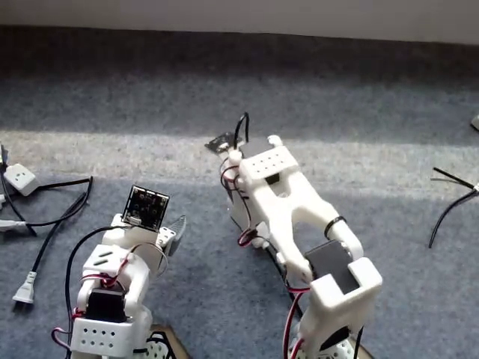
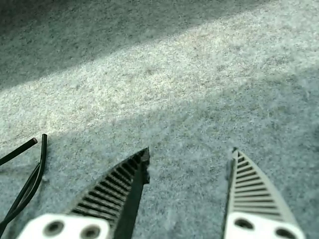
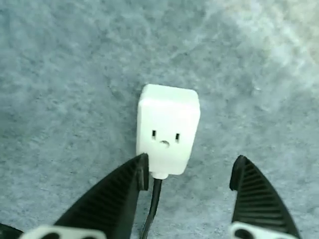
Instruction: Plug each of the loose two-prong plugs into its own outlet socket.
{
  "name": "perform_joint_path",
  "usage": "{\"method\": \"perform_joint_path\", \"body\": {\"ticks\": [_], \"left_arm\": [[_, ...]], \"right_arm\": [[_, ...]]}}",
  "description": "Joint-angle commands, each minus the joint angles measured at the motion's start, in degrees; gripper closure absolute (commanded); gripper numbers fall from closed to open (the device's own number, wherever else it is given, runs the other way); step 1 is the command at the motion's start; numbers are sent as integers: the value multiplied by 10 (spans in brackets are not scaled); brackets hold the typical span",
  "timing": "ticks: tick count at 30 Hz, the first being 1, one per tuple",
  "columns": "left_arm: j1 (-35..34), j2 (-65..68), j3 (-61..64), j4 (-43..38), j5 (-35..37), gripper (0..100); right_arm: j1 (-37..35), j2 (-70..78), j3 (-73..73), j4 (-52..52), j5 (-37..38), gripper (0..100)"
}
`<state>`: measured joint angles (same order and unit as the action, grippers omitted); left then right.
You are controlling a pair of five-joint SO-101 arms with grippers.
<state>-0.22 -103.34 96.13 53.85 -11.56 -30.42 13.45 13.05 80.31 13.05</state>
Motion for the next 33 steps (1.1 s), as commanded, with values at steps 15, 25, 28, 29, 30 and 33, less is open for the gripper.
{"method": "perform_joint_path", "body": {"ticks": [15, 25, 28, 29, 30, 33], "left_arm": [[4, -3, 10, -8, 2, 748], [4, -3, 10, -8, 2, 748], [4, -3, 10, -8, 2, 748], [4, -3, 10, -8, 2, 748], [4, -3, 10, -8, 2, 748], [4, -3, 10, -8, 2, 748]], "right_arm": [[-101, -15, 58, -50, -11, 735], [-91, -17, 58, -43, -47, 735], [-84, -19, 47, -6, -47, 735], [-89, -22, 36, 8, -47, 735], [-95, -26, 28, 19, -48, 735], [-128, -42, 10, 45, -48, 735]]}}
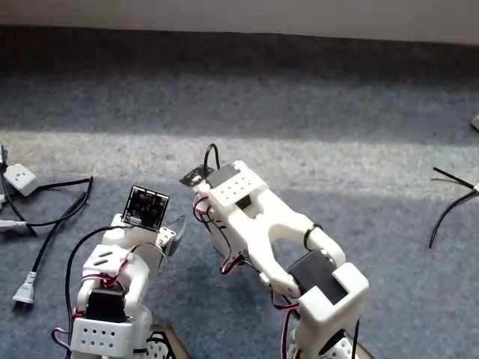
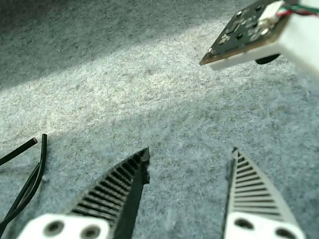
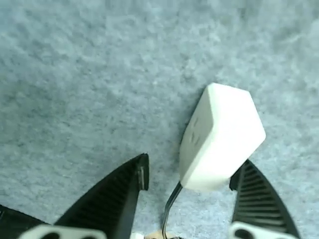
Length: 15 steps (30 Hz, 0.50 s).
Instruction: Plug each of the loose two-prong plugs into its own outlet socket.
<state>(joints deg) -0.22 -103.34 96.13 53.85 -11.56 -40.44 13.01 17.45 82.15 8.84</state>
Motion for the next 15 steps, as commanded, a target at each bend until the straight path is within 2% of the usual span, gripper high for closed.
{"method": "perform_joint_path", "body": {"ticks": [1, 6, 15], "left_arm": [[4, -3, 10, -8, 2, 748], [4, -3, 10, -8, 2, 748], [4, -3, 10, -8, 2, 748]], "right_arm": [[-40, -44, -34, 28, -5, 735], [-91, -54, -30, 29, -4, 735], [-115, -56, -30, 29, -3, 735]]}}
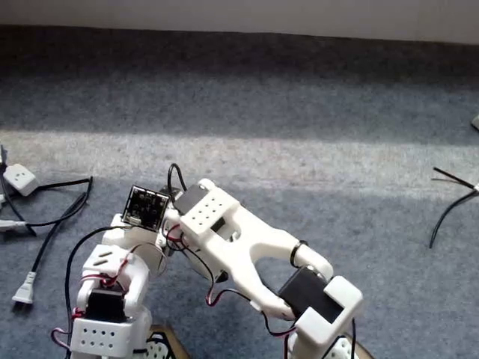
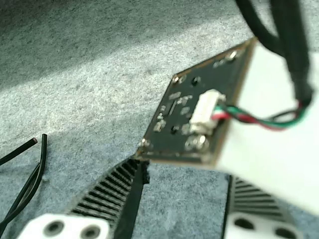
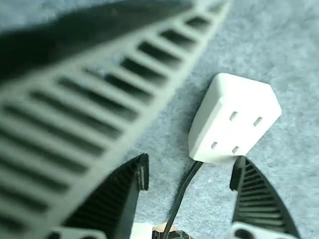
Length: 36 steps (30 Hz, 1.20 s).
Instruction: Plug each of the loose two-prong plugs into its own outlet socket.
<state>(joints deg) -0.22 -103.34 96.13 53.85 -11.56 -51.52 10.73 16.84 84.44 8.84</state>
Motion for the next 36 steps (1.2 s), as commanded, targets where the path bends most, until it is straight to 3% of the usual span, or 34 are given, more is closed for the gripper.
{"method": "perform_joint_path", "body": {"ticks": [1, 5, 11, 18, 26, 36], "left_arm": [[4, -3, 10, -8, 2, 748], [-12, -3, 10, -10, 2, 748], [-14, -3, 10, -10, 2, 748], [-12, -3, 10, -9, 2, 748], [-13, -3, 10, -10, 2, 748], [-12, -3, 10, -10, 2, 748]], "right_arm": [[2, -33, -24, 7, -3, 735], [58, -31, -27, 6, -2, 735], [116, -33, -28, 5, 75, 735], [105, -34, -29, -9, 77, 733], [58, -36, -23, -109, 74, 733], [93, -34, 35, -223, 76, 735]]}}
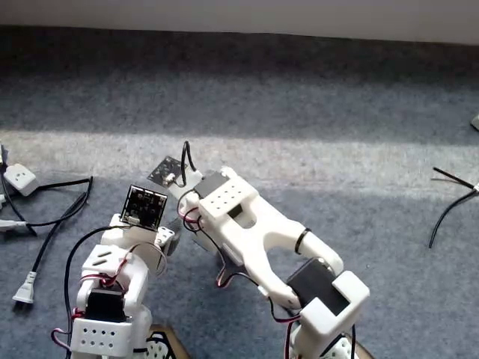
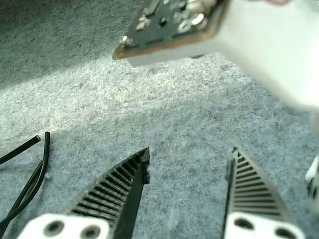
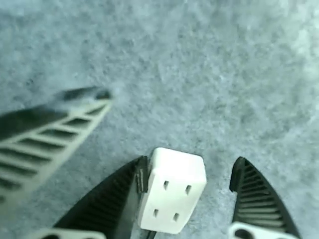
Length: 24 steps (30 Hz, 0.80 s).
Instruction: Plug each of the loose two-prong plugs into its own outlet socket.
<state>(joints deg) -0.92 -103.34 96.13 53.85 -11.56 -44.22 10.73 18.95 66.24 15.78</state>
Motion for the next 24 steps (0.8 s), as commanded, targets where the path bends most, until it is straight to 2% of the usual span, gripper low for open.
{"method": "perform_joint_path", "body": {"ticks": [1, 13, 19, 21, 24], "left_arm": [[-5, -3, 10, -10, 2, 748], [-4, -3, 10, -11, 2, 748], [-4, -3, 10, -10, 2, 748], [-4, -3, 10, -10, 2, 748], [-4, -3, 10, -11, 2, 748]], "right_arm": [[26, -34, 28, -52, 7, 735], [42, -35, 54, -22, 4, 739], [45, -34, 55, -22, -3, 921], [48, -34, 54, -28, -40, 959], [67, -33, 41, -46, -103, 961]]}}
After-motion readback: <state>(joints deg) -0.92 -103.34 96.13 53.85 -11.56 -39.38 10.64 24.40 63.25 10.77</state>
